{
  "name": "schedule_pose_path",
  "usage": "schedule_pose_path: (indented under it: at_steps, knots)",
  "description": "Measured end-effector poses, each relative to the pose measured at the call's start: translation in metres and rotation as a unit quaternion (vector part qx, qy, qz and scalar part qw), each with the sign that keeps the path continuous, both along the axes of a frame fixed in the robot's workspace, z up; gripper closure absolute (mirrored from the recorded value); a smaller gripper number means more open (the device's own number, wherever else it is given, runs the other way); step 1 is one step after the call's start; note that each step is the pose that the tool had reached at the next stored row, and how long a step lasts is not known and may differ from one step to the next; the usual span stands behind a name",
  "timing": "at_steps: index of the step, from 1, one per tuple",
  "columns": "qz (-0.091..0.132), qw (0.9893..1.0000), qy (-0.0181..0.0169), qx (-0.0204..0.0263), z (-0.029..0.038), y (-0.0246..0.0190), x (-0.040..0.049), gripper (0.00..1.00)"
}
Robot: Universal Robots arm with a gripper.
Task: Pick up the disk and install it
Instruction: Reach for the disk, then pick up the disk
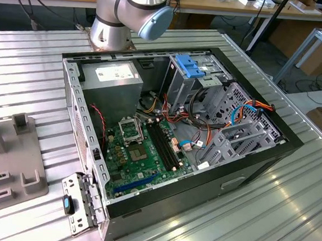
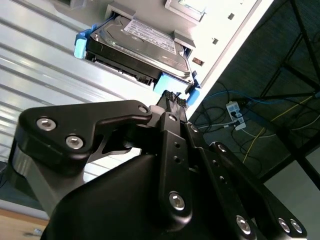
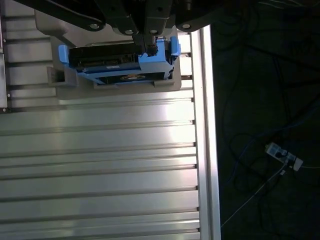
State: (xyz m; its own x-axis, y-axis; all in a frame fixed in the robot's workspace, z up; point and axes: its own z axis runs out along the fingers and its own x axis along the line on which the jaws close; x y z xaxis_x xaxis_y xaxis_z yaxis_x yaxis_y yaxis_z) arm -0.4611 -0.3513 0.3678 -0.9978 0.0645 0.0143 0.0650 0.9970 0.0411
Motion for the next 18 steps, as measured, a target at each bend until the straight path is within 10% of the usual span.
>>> schedule_pose_path:
  at_steps: [14,18]
  knots:
    - [0.003,1.0000,-0.0001,0.0000,-0.0005,0.0000,0.0000,0.89]
    - [0.071,0.9975,-0.0001,0.0000,-0.0006,0.0000,0.0000,0.89]
